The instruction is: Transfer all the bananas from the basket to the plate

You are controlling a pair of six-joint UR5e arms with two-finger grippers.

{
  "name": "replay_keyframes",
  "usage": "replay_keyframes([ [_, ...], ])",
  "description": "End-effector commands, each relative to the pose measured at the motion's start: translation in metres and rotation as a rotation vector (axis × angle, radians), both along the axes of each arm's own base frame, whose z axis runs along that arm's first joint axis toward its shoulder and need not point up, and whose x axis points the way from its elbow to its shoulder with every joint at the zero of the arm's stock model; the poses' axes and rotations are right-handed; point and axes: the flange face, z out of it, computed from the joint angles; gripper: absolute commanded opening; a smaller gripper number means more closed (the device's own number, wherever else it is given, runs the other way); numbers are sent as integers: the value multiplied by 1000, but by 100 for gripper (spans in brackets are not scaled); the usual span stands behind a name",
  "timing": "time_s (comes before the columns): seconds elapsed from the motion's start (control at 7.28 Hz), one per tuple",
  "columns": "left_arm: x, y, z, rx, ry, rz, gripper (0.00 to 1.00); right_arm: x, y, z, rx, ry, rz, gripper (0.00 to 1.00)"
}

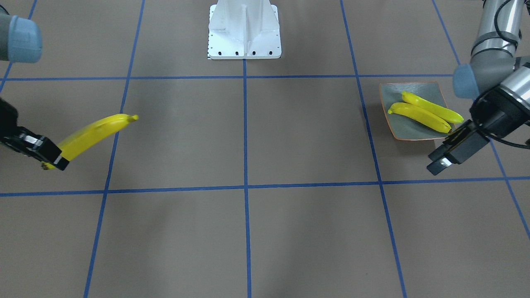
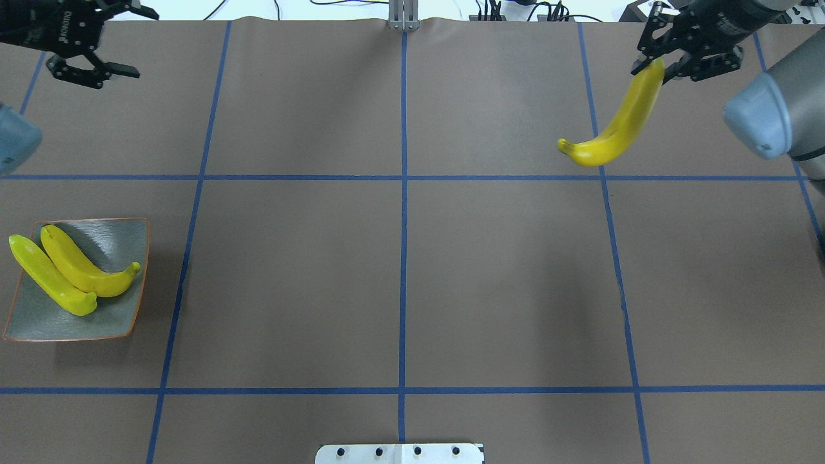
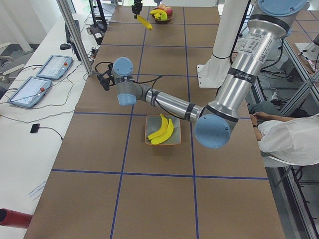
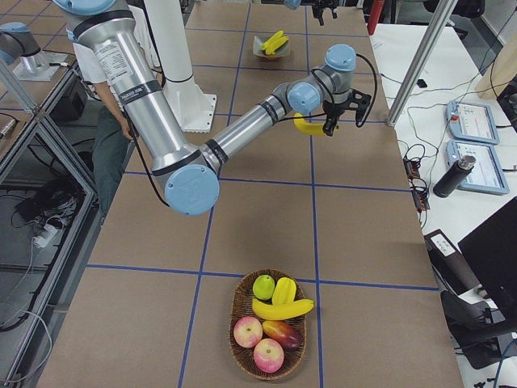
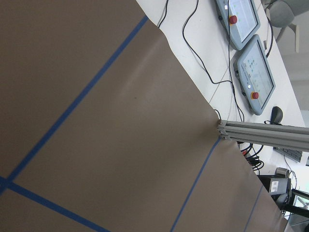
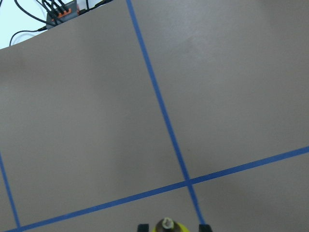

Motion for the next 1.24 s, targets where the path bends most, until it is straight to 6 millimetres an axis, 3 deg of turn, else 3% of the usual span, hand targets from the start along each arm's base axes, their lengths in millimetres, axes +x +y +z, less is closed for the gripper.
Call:
replay_keyframes([
  [0.0, 69, 38, -70, -64, -8, -12, 100, -43, 0, -33, -93, -75, 106, 0],
  [0.14, 93, 52, -109, -91, -26, -23, 100, -46, 0, -41, -182, -122, 175, 0],
  [0.27, 106, 56, -133, -110, -17, -36, 100, -57, 4, -47, -247, -164, 234, 0],
  [0.55, 148, 74, -154, -120, 3, -64, 100, -109, 18, -79, -323, -197, 390, 0],
  [0.82, 185, 85, -185, -151, -27, -89, 100, -110, 19, -102, -381, -241, 494, 0],
  [1.1, 209, 99, -196, -128, -27, -132, 100, -128, 22, -115, -420, -218, 575, 0],
])
